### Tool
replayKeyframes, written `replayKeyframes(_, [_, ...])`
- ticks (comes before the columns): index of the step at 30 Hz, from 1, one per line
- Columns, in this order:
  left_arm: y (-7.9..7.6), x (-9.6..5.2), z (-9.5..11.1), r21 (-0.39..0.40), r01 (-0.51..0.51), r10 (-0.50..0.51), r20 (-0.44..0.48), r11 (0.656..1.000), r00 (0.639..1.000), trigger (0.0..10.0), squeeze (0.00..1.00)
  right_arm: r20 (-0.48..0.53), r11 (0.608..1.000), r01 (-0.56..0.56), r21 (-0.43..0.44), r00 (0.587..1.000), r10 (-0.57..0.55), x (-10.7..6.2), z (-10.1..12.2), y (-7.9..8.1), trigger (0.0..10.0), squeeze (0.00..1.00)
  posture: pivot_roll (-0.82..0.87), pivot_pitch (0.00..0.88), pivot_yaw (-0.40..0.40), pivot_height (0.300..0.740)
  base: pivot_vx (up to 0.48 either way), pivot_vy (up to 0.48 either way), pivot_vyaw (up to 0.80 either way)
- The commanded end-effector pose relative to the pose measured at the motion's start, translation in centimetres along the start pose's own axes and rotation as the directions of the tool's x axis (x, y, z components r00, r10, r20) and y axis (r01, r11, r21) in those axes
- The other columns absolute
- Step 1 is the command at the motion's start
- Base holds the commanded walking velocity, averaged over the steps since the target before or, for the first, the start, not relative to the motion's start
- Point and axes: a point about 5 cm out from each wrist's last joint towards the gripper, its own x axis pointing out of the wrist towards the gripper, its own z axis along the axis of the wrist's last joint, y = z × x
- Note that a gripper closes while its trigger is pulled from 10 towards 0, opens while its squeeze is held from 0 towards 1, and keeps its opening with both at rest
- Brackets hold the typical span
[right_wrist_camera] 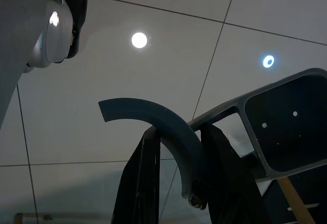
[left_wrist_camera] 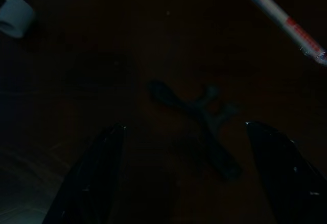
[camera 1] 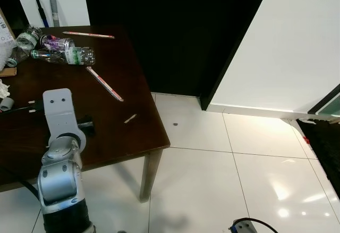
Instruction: Picking trash to rubbish bin
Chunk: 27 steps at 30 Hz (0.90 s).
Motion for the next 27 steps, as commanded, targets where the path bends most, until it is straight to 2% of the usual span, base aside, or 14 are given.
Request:
replayKeyframes(1, [0.6,0.4,-1.4,-0.013,-0.024,0.024,-0.037,1.000,0.999,10.0,0.00,-0.022,1.000,0.009,-0.003,1.000,-0.009,0.0,-0.7,-0.4,10.0,0.00,0.24,0.151,-0.091,0.740,0.000,0.000,0.00])
replayKeyframes(4, [0.9,0.8,-1.9,-0.005,-0.033,0.033,-0.046,0.999,0.998,10.0,0.00,-0.022,1.000,0.009,-0.004,1.000,-0.010,0.0,-0.7,-0.4,10.0,0.00,0.24,0.149,-0.097,0.740,0.000,0.000,0.00])
replayKeyframes(6, [1.4,1.9,-3.0,-0.017,-0.041,0.040,-0.065,0.999,0.997,10.0,0.00,-0.021,1.000,0.008,-0.006,1.000,-0.008,0.0,-0.7,-0.4,10.0,0.00,0.24,0.149,-0.098,0.740,0.000,0.000,0.00])
replayKeyframes(11, [1.3,2.8,-3.1,-0.045,-0.011,0.009,-0.053,0.999,0.999,10.0,0.00,-0.020,1.000,0.007,-0.005,1.000,-0.007,0.0,-0.6,-0.4,10.0,0.00,0.23,0.148,-0.099,0.740,0.000,0.000,0.00])
replayKeyframes(15, [0.2,3.5,-1.8,-0.044,0.059,-0.059,0.012,0.997,0.998,10.0,0.00,-0.021,1.000,0.009,0.001,1.000,-0.009,0.0,-0.7,-0.4,10.0,0.00,0.22,0.148,-0.098,0.740,0.000,0.000,0.00])
replayKeyframes(18, [-0.1,3.6,-1.7,-0.039,0.077,-0.077,0.019,0.996,0.997,10.0,0.00,-0.022,1.000,0.010,0.001,1.000,-0.010,0.0,-0.7,-0.4,10.0,0.00,0.22,0.148,-0.098,0.740,0.000,0.000,0.00])
replayKeyframes(27, [-2.5,4.3,-3.4,-0.007,0.192,-0.192,-0.013,0.981,0.981,10.0,0.00,-0.025,1.000,0.008,0.005,1.000,-0.008,0.0,-0.8,-0.4,10.0,0.00,0.21,0.149,-0.092,0.740,0.000,0.000,0.00])
